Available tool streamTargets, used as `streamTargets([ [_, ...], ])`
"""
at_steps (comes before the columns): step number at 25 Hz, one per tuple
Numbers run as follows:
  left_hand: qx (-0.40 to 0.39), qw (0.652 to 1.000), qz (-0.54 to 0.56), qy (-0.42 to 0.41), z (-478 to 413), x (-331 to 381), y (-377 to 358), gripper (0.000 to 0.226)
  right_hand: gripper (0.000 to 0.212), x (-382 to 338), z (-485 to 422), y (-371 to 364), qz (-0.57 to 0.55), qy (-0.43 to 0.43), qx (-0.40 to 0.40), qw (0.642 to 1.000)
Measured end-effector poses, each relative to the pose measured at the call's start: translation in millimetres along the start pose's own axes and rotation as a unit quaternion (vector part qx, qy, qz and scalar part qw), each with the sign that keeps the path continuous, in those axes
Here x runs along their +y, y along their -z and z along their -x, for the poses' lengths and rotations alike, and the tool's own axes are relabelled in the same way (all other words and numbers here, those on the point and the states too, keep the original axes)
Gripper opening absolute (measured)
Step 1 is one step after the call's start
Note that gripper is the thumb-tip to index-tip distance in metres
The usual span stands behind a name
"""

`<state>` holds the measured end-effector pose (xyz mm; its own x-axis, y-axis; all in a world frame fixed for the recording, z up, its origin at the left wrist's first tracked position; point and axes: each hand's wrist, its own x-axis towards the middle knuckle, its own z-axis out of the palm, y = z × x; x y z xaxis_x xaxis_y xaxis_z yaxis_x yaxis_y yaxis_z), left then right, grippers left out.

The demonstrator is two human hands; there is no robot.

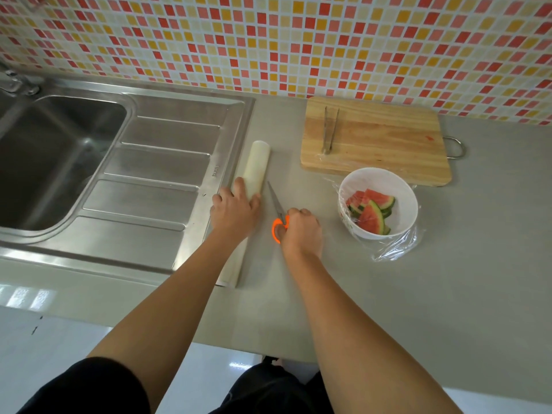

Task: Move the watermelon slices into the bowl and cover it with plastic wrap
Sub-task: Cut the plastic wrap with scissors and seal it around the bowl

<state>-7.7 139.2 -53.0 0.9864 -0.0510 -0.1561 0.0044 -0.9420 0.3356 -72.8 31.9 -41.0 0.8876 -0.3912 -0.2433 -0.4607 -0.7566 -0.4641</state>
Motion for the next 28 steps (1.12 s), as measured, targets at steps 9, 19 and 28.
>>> streamTargets([
  [9,0.079,0.956,0.278,-0.051,17.5,69.9,22.4,0.034,0.019,36.6,-20.3,77.9,-0.099,0.074,0.24,0.963],
  [19,-0.022,0.953,0.289,0.087,51.0,149.5,-25.3,0.043,0.039,149.7,-107.1,141.5,0.151,0.122,0.086,0.977],
  [28,-0.032,0.821,0.536,0.194,69.6,153.6,-29.0,0.012,0.041,151.7,-139.8,143.5,0.105,0.163,-0.035,0.98],
])
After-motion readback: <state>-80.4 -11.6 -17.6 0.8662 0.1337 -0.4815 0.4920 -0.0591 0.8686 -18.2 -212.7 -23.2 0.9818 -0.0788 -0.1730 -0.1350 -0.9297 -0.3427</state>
